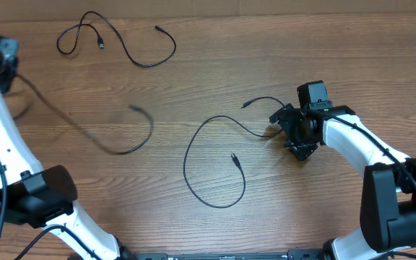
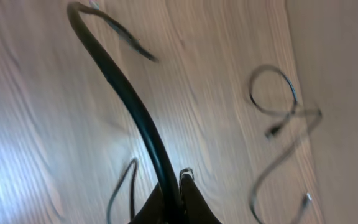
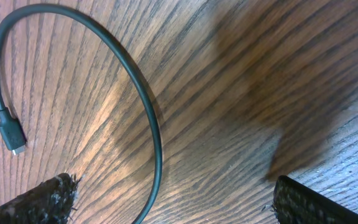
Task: Untangle cables
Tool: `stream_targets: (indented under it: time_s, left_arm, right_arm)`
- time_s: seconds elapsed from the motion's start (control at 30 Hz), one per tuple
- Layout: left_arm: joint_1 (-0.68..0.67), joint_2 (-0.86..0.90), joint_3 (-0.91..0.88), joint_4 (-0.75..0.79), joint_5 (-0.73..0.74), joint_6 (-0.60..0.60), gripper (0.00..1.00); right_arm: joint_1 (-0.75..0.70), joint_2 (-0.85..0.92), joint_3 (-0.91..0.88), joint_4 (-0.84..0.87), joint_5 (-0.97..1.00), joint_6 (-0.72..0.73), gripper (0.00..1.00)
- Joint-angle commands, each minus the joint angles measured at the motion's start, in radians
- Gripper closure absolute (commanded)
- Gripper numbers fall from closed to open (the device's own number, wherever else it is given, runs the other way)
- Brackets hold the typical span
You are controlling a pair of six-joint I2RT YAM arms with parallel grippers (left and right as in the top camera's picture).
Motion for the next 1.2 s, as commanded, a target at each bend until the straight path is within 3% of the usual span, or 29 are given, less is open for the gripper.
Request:
stream_targets:
  time_s: [0.0, 0.13, 0.37, 0.67, 0.77, 1.0, 1.17]
  left_arm:
    - [0.010, 0.042, 0.005, 0.006, -0.060, 0.124, 0.96]
    - [0.010, 0.090, 0.005, 0.028, 0.031, 0.204, 0.96]
    - [0.008, 0.151, 0.005, 0.108, 0.403, 0.481, 0.96]
    - [0.008, 0.153, 0.005, 0.127, 0.615, 0.587, 0.96]
    - [0.002, 0.156, 0.005, 0.099, 0.560, 0.628, 0.96]
    - [-0.013, 0.174, -0.014, 0.006, 0.224, 0.591, 0.96]
    - [-0.013, 0.174, -0.072, -0.002, 0.208, 0.583, 0.96]
  right_arm:
    - [0.001, 0.001, -0.006, 0.004, 0.018, -0.006, 0.00]
    - [0.001, 0.001, -0.006, 0.004, 0.018, -0.006, 0.00]
    - [0.001, 0.001, -0.006, 0.005, 0.018, -0.006, 0.00]
    - [0.001, 0.001, -0.006, 0.006, 0.018, -0.006, 0.00]
    - [0.001, 0.001, -0.006, 0.008, 0.018, -0.006, 0.00]
    - [0.001, 0.001, -0.006, 0.012, 0.017, -0.006, 0.00]
    - [0.001, 0.001, -0.006, 0.012, 0.018, -0.006, 0.00]
